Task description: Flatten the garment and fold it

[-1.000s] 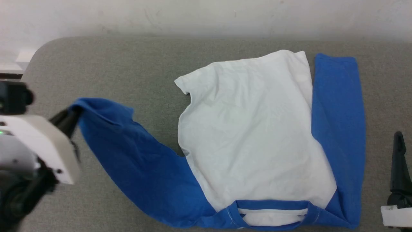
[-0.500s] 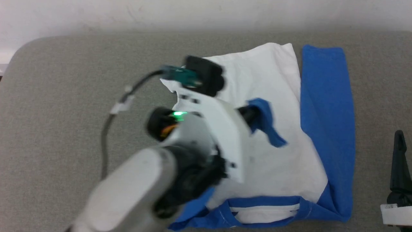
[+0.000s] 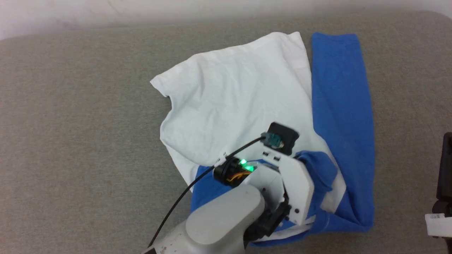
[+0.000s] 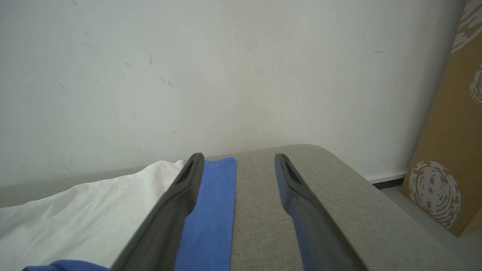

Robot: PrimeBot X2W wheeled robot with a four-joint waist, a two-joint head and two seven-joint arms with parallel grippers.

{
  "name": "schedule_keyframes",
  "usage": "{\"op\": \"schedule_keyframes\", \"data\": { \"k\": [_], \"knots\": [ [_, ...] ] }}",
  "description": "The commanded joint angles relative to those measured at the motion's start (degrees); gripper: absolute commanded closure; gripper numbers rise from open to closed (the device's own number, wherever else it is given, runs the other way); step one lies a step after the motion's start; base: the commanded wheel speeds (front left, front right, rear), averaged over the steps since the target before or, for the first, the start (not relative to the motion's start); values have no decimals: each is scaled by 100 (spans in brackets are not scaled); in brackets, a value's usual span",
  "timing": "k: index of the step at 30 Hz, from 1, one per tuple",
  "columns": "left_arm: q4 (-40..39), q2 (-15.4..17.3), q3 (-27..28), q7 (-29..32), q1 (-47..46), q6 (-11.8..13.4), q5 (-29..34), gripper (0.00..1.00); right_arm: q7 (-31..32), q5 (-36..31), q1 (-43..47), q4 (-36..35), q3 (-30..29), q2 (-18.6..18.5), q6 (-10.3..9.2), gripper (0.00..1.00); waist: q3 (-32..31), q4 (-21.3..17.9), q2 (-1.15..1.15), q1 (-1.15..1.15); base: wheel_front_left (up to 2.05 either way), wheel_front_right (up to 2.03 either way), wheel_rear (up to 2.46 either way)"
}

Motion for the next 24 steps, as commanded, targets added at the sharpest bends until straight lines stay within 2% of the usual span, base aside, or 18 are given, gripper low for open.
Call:
{"op": "schedule_keyframes", "data": {
  "k": [1, 5, 12, 13, 14, 15, 18, 24],
  "knots": [
    [116, -7, -63, -109, 67, 5, -41, 100, -25, 43, -70, 24, 15, -23, -5, 0, 140, -145, 1, -1, 0, 0, 0],
    [880, -9, -504, -594, 2, 140, -256, 100, -16, 105, -119, 68, 82, -111, -5, 0, 302, -306, 1, -1, 0, 0, 0],
    [1557, -10, -1165, -826, -384, 292, -628, 100, -64, 200, -261, 167, 131, -259, -5, 0, 499, -471, 1, -1, 0, 0, 0],
    [1593, -10, -1214, -853, -427, 306, -682, 87, -71, 207, -274, 185, 138, -270, -5, 0, 508, -480, 1, -1, 0, 0, 0],
    [1600, -10, -1253, -905, -469, 311, -735, 49, -81, 212, -283, 205, 144, -277, -5, 0, 511, -482, 1, -1, 0, 0, 0],
    [1581, -10, -1277, -973, -501, 316, -811, 0, -91, 215, -286, 226, 143, -280, -5, 0, 504, -475, 1, -1, 0, 0, 0],
    [1454, -10, -1356, -1136, -633, 278, -970, 0, -103, 198, -261, 270, 104, -263, -5, 0, 428, -396, 1, -1, 0, 0, 0],
    [763, -10, -1409, -1361, -844, -13, -1329, 0, -75, 112, -127, 246, 61, -189, -5, 0, 84, -110, 1, -1, 0, 0, 0]
  ]
}}
